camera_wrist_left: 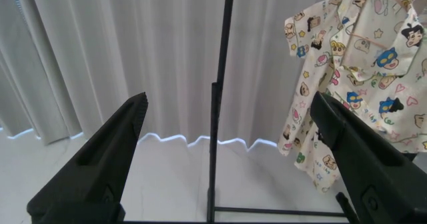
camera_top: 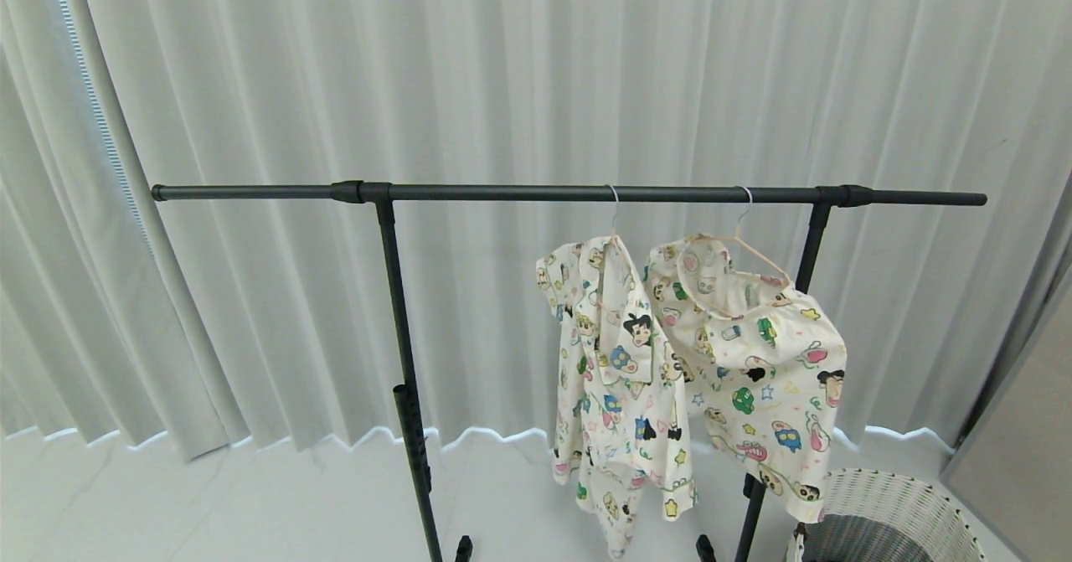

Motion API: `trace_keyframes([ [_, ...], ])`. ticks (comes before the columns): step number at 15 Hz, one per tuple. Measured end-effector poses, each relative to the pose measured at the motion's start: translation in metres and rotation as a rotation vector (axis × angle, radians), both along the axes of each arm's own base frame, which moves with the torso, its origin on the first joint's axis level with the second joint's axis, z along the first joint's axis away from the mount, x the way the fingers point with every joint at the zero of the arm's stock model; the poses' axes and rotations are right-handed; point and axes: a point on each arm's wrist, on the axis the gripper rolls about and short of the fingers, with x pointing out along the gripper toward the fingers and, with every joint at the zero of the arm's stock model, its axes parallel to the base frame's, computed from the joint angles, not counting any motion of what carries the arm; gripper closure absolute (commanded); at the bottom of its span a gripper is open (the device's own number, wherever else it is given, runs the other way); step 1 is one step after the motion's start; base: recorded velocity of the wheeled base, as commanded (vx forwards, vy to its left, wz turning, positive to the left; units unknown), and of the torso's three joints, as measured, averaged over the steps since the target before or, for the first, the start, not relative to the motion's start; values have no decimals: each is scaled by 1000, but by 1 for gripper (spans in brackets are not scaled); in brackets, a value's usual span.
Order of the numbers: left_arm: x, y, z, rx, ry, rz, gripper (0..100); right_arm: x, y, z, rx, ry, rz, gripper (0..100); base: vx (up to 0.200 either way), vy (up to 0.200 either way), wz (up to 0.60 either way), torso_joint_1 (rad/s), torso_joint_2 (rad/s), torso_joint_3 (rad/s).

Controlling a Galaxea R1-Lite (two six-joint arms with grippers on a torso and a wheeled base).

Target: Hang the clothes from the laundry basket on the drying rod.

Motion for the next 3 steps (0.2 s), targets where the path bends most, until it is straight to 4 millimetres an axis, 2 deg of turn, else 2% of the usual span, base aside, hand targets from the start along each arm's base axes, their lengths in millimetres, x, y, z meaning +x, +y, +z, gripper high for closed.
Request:
trace_keyframes([
  [3, 0, 0, 0, 0, 0, 0, 0, 0, 0, 0, -5, 0, 0, 0, 0, 0, 0, 0, 0, 0],
])
